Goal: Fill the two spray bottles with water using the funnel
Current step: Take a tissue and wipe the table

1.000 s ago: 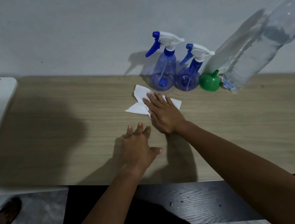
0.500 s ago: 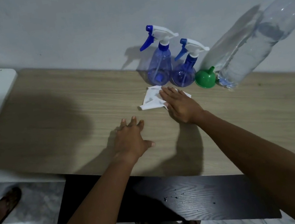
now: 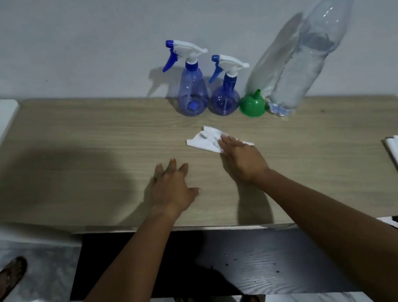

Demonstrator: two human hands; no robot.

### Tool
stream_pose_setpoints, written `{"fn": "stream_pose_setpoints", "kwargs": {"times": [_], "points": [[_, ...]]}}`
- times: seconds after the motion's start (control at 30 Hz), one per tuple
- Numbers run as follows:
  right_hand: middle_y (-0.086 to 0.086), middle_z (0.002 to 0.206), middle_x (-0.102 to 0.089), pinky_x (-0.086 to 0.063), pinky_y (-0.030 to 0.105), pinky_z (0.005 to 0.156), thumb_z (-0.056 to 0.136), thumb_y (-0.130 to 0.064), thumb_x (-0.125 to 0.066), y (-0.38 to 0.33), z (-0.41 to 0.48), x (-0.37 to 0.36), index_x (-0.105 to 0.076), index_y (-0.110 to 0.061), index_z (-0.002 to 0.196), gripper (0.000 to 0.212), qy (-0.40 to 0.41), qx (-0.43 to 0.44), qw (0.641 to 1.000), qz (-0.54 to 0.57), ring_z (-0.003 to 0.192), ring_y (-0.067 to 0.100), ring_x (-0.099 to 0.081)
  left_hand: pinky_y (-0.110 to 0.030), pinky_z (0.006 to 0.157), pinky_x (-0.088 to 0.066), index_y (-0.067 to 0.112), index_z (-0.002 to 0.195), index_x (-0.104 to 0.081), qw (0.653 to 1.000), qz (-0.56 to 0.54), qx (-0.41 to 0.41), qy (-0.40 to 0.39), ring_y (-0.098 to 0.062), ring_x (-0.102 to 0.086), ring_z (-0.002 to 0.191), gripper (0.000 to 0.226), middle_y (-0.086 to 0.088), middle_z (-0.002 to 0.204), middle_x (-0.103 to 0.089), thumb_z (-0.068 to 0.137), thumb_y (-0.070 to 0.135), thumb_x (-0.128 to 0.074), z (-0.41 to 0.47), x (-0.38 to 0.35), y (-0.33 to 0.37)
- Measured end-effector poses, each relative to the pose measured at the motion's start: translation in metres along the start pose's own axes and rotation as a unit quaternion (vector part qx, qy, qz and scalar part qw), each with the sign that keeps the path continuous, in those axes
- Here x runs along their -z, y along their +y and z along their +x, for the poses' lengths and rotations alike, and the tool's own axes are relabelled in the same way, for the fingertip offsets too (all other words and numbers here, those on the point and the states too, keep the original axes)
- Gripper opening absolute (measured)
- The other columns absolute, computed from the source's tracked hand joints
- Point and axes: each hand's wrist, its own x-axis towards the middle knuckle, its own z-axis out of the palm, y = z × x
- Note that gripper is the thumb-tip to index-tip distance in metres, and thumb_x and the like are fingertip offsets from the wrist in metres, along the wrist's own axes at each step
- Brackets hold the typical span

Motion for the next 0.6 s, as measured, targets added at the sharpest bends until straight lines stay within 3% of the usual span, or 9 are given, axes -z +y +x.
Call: {"fn": "stream_pose_setpoints", "kwargs": {"times": [0.1,0.2,0.27,0.37,0.43,0.5,0.6], "points": [[0.012,0.124,-0.073,-0.053,0.045,0.093,0.095,-0.017,-0.059,0.015,-0.009,0.018,-0.072,-0.021,0.124,0.032,0.027,-0.012,0.999,0.025,0.108,0.037,-0.07,-0.043,0.122,-0.023,0.031,0.153,-0.035,0.999,0.0,-0.043,-0.016,-0.033,-0.01,0.153,0.082,0.002,0.167,-0.016,0.083,0.062,-0.066,-0.009,-0.009,0.028],[0.009,0.103,-0.078,-0.055,0.041,0.085,0.093,-0.009,-0.057,0.032,-0.008,0.036,-0.076,-0.026,0.115,0.034,0.129,-0.074,0.983,0.109,0.093,0.029,-0.072,-0.046,0.122,-0.022,0.033,0.155,-0.029,0.998,-0.006,-0.049,-0.049,-0.034,-0.005,0.154,0.089,0.001,0.168,-0.01,0.082,0.061,-0.068,-0.01,-0.017,0.053],[0.013,0.111,-0.076,-0.053,0.039,0.089,0.096,-0.008,-0.051,0.045,-0.003,0.048,-0.071,-0.024,0.125,0.038,0.149,-0.109,0.976,0.113,0.1,0.031,-0.069,-0.053,0.12,-0.025,0.035,0.157,-0.02,0.997,0.011,-0.036,-0.061,-0.037,-0.001,0.154,0.098,0.0,0.169,-0.005,0.078,0.063,-0.071,-0.008,-0.023,0.062],[0.02,0.14,-0.06,-0.043,0.043,0.104,0.104,-0.018,-0.044,0.067,0.005,0.047,-0.055,-0.015,0.143,0.041,0.063,-0.129,0.987,0.074,0.126,0.039,-0.056,-0.054,0.12,-0.025,0.038,0.158,-0.012,0.997,0.028,-0.021,-0.075,-0.037,0.001,0.154,0.107,0.0,0.169,0.0,0.074,0.064,-0.074,-0.002,-0.027,0.063],[0.02,0.159,-0.038,-0.028,0.046,0.117,0.108,-0.025,-0.037,0.074,0.003,0.033,-0.041,-0.009,0.153,0.047,0.008,-0.093,0.994,0.054,0.145,0.039,-0.036,-0.052,0.12,-0.025,0.039,0.158,-0.012,0.997,0.036,-0.016,-0.072,-0.037,0.0,0.154,0.109,0.0,0.169,-0.001,0.073,0.065,-0.075,0.0,-0.028,0.064],[0.018,0.166,-0.023,-0.014,0.052,0.123,0.109,-0.031,-0.032,0.078,0.0,0.016,-0.03,-0.008,0.158,0.053,0.003,-0.07,0.997,0.044,0.153,0.038,-0.02,-0.05,0.121,-0.024,0.038,0.158,-0.013,0.997,0.038,-0.016,-0.066,-0.039,-0.002,0.154,0.11,-0.002,0.169,-0.002,0.072,0.063,-0.077,0.002,-0.03,0.064],[0.015,0.168,-0.019,-0.01,0.054,0.124,0.109,-0.035,-0.029,0.081,0.0,0.011,-0.025,-0.01,0.16,0.057,-0.006,-0.063,0.997,0.035,0.155,0.036,-0.014,-0.051,0.12,-0.025,0.037,0.158,-0.015,0.997,0.026,-0.011,-0.065,-0.039,0.0,0.154,0.109,-0.002,0.169,-0.001,0.073,0.059,-0.079,0.003,-0.031,0.067]]}}
